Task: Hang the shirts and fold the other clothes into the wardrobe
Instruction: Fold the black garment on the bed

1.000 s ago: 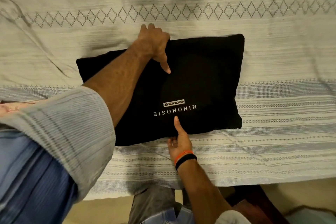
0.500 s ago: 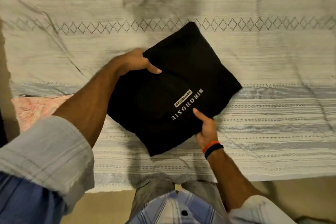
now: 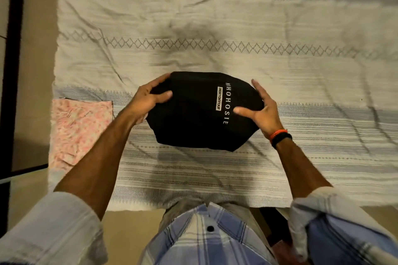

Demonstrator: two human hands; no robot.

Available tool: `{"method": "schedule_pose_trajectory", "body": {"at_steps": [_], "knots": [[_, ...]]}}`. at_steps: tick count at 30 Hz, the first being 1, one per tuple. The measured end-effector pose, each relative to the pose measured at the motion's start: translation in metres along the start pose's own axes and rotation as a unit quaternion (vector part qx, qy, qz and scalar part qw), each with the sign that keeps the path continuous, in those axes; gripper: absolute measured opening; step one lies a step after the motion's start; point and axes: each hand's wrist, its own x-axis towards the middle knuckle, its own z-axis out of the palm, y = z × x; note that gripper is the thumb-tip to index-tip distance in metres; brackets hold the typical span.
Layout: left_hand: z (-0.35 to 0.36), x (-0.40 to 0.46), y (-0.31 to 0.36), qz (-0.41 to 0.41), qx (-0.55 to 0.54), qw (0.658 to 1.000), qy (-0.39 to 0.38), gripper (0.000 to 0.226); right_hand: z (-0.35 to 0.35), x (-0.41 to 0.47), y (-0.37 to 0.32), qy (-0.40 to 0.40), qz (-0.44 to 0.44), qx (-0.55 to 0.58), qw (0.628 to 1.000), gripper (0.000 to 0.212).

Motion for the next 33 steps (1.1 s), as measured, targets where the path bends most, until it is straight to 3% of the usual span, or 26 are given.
{"method": "schedule_pose_trajectory", "body": {"at_steps": [4,6,9,12,14,20,23,26,29,31,33], "knots": [[-0.014,-0.021,-0.008,-0.013,0.171,0.985,-0.014,0.118,-0.008,-0.010,0.001,-0.117,0.041,-0.151,0.981,0.123],[-0.010,-0.025,-0.006,-0.016,0.301,0.953,0.005,0.116,-0.010,-0.009,0.001,-0.145,0.029,-0.274,0.950,0.115],[0.006,-0.031,0.001,-0.003,0.440,0.896,0.062,0.092,-0.008,-0.009,-0.005,-0.123,-0.016,-0.394,0.911,0.081],[0.010,-0.045,0.012,0.076,0.465,0.874,0.121,0.064,-0.009,-0.012,-0.027,-0.082,-0.083,-0.405,0.907,0.044],[0.007,-0.046,0.018,0.121,0.449,0.871,0.158,0.052,-0.007,-0.004,-0.038,-0.049,-0.123,-0.401,0.906,0.030],[0.006,-0.063,0.017,0.280,0.421,0.822,0.262,0.045,-0.006,-0.004,-0.045,0.096,-0.281,-0.340,0.892,0.054],[0.014,-0.074,-0.015,0.307,0.384,0.824,0.282,0.048,-0.003,-0.019,-0.008,0.122,-0.308,-0.334,0.882,0.066],[0.022,-0.072,-0.082,0.223,0.351,0.883,0.217,0.058,0.005,-0.032,0.059,0.053,-0.206,-0.316,0.925,0.074],[0.015,-0.062,-0.161,-0.008,0.326,0.941,0.084,0.071,0.015,-0.041,0.119,-0.080,-0.012,-0.305,0.949,0.071],[0.014,-0.061,-0.186,-0.112,0.272,0.954,0.058,0.070,0.016,-0.043,0.143,-0.080,0.068,-0.278,0.955,0.056],[0.019,-0.054,-0.188,-0.166,0.178,0.962,0.124,0.072,0.021,-0.040,0.147,-0.007,0.149,-0.170,0.974,0.049]]}}
